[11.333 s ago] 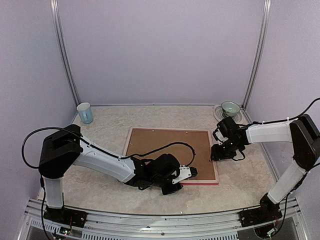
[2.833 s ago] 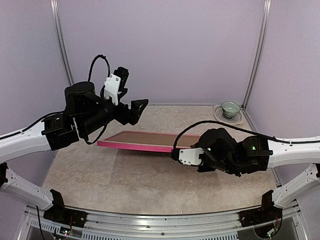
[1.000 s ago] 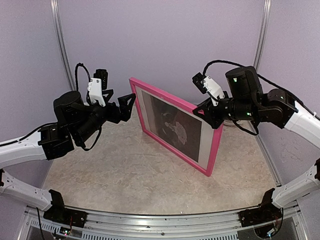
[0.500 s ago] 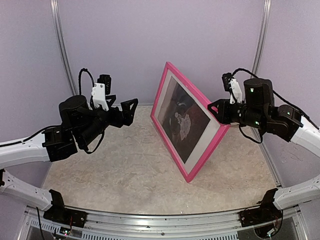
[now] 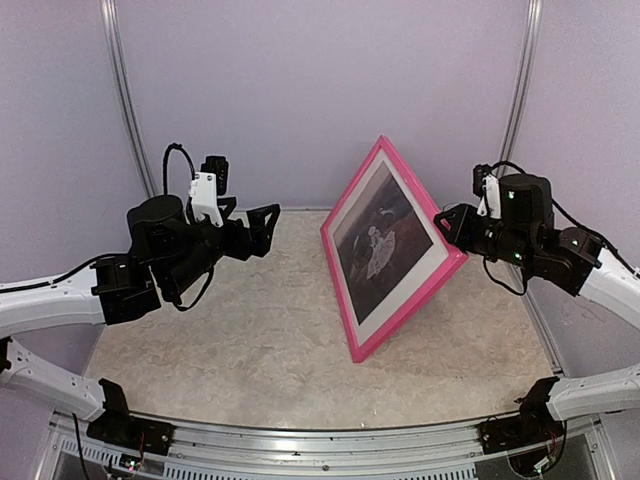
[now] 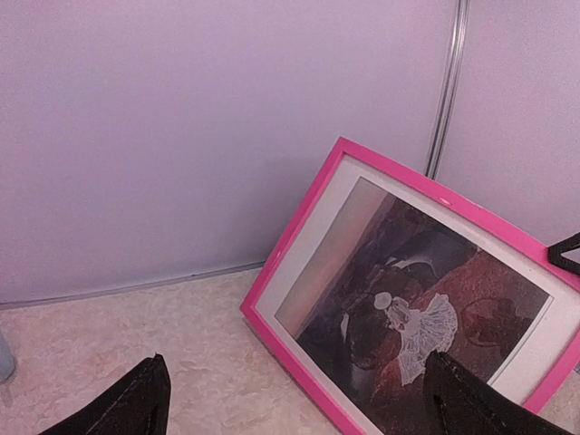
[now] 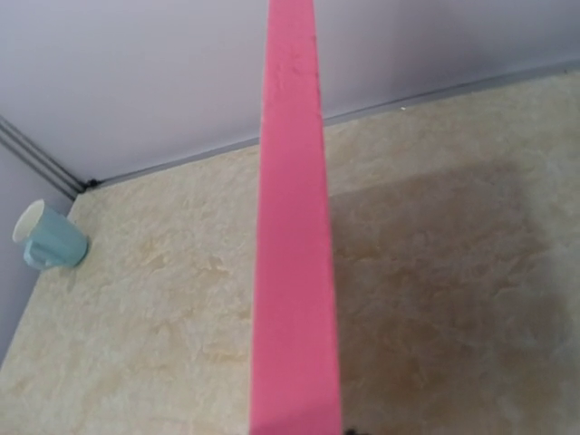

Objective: Put the photo into the frame
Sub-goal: Turn over the photo frame at the center of the board.

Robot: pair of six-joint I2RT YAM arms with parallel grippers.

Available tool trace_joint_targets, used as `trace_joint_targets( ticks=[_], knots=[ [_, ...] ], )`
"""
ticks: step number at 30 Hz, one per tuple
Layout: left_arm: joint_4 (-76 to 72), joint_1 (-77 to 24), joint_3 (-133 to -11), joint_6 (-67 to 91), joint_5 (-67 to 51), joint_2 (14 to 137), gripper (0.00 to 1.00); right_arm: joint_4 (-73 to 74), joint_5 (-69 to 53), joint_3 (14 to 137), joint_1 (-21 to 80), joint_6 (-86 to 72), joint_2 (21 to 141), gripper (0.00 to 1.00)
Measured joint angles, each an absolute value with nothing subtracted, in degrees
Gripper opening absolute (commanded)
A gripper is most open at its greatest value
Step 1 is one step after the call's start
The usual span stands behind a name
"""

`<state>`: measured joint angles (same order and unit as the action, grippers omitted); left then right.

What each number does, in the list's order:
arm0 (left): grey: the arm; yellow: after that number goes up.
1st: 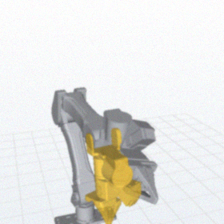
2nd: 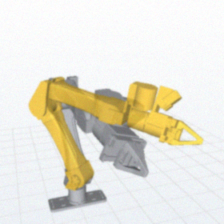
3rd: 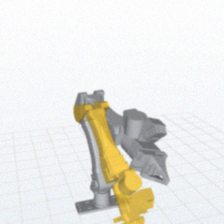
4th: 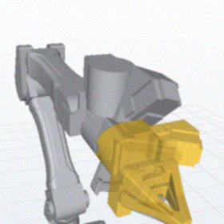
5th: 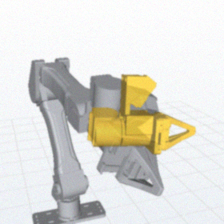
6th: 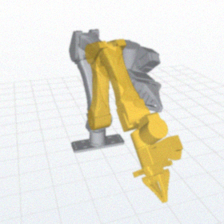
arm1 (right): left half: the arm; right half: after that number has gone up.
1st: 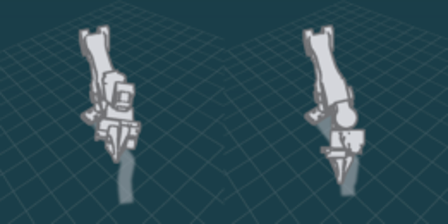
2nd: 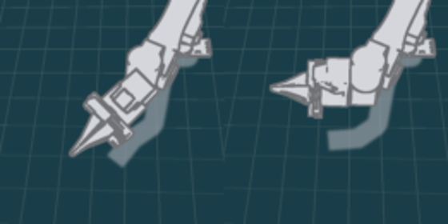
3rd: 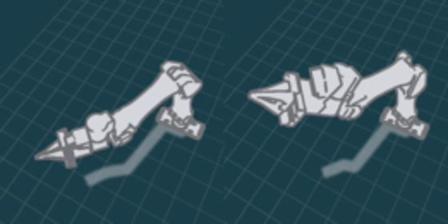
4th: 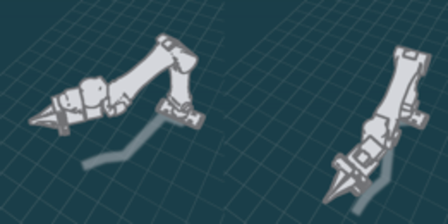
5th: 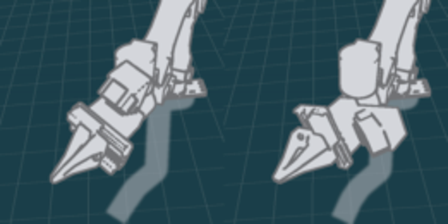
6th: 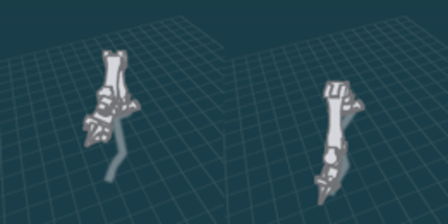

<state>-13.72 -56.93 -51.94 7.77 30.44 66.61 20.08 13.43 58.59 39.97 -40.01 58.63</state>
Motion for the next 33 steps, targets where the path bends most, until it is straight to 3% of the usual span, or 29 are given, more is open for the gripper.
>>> trace_joint_targets(
  ticks=[18, 26, 33],
  knots=[
    [-11.97, -52.9, -51.86, 14.11, 29.47, 71.37, 0.99, 8.99, 13.1, 44.27, 37.34, -54.08, 54.43, 0.0],
    [-10.37, -42.74, -50.78, 24.51, 19.4, 80.6, 0.99, 2.74, 12.93, 38.57, 37.34, -57.43, 53.58, 0.0],
    [-11.6, -41.06, -50.19, 29.23, 14.2, 89.23, 0.99, -4.91, 11.55, 32.25, 37.34, -60.6, 53.89, 0.0]
  ],
)
